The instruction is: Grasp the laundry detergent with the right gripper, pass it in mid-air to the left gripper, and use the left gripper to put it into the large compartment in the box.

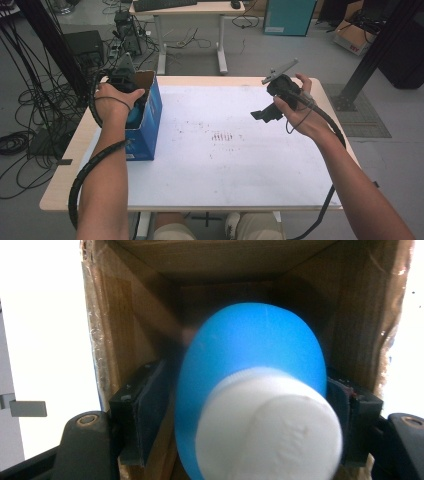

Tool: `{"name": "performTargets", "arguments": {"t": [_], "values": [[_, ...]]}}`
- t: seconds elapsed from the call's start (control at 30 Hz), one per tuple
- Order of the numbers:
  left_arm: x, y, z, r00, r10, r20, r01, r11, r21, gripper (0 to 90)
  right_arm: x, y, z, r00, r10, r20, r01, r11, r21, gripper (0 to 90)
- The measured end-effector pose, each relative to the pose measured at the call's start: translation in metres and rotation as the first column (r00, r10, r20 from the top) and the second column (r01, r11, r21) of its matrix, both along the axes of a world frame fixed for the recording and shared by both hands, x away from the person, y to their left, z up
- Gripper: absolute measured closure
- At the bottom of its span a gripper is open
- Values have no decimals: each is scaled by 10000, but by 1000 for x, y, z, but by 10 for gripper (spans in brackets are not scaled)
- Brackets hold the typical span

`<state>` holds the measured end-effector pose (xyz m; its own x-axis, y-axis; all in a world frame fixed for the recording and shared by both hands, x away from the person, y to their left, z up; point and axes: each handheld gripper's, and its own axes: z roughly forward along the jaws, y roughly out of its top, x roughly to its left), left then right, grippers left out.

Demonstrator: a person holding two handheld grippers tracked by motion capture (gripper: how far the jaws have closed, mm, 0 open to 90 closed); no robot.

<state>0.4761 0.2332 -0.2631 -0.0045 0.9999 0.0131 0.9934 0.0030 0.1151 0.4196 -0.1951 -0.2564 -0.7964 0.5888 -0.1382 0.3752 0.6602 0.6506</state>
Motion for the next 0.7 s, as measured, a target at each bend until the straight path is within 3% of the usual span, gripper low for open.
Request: {"name": "performTargets", "arguments": {"t": [0.17,0.53,0.7], "values": [[-2,-1,7,9999,-105,-5,105,9998,149,268,0,2,1,10000,6,2,-6,10000,39,3],[-7,-7,19,9993,-371,-43,371,9993,67,246,1,2,1,10000,21,-7,-21,10000,94,4],[-13,-10,31,9988,-470,157,468,9988,128,239,1,2,1,10000,20,-20,-20,9999,111,3]]}}
